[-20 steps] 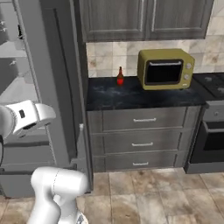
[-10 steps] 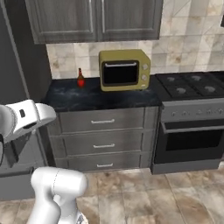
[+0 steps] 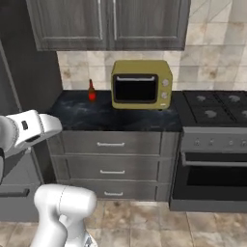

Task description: Place the beers on the top shelf of the fridge to keep them out of children's reach, and place the mushroom on lower shelves for easy access.

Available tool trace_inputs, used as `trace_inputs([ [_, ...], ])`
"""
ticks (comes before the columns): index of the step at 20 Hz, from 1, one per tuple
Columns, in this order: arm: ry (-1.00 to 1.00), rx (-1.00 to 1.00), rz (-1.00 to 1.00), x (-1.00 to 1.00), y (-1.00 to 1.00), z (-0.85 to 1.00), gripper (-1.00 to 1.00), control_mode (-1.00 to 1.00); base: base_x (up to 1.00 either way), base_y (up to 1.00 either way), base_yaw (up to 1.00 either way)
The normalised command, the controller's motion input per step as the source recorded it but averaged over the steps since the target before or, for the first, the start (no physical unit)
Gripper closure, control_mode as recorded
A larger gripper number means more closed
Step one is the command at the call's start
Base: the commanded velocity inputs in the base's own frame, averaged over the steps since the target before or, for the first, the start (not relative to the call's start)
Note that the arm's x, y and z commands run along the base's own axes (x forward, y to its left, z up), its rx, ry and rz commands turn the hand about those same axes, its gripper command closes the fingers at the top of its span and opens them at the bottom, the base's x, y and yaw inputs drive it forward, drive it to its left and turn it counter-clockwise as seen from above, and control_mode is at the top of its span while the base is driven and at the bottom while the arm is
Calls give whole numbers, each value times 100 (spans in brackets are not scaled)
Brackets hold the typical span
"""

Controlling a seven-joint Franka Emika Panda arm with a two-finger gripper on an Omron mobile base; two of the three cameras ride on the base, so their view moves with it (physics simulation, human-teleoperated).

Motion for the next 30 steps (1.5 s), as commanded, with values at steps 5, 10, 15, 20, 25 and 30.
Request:
trace_inputs([
  [5, 0, 0, 0, 0, 0, 0, -100, 100, 68, -6, 40],
  [10, 0, 0, 0, 0, 0, 0, -100, 100, 71, -21, 33],
  [15, 0, 0, 0, 0, 0, 0, -100, 100, 69, -40, 24],
  [20, 0, 0, 0, 0, 0, 0, -100, 100, 70, -35, 20],
  [25, 0, 0, 0, 0, 0, 0, -100, 100, 63, -14, 12],
  [30, -5, 1, 1, 27, 0, -8, -100, -100, 20, 0, 2],
])
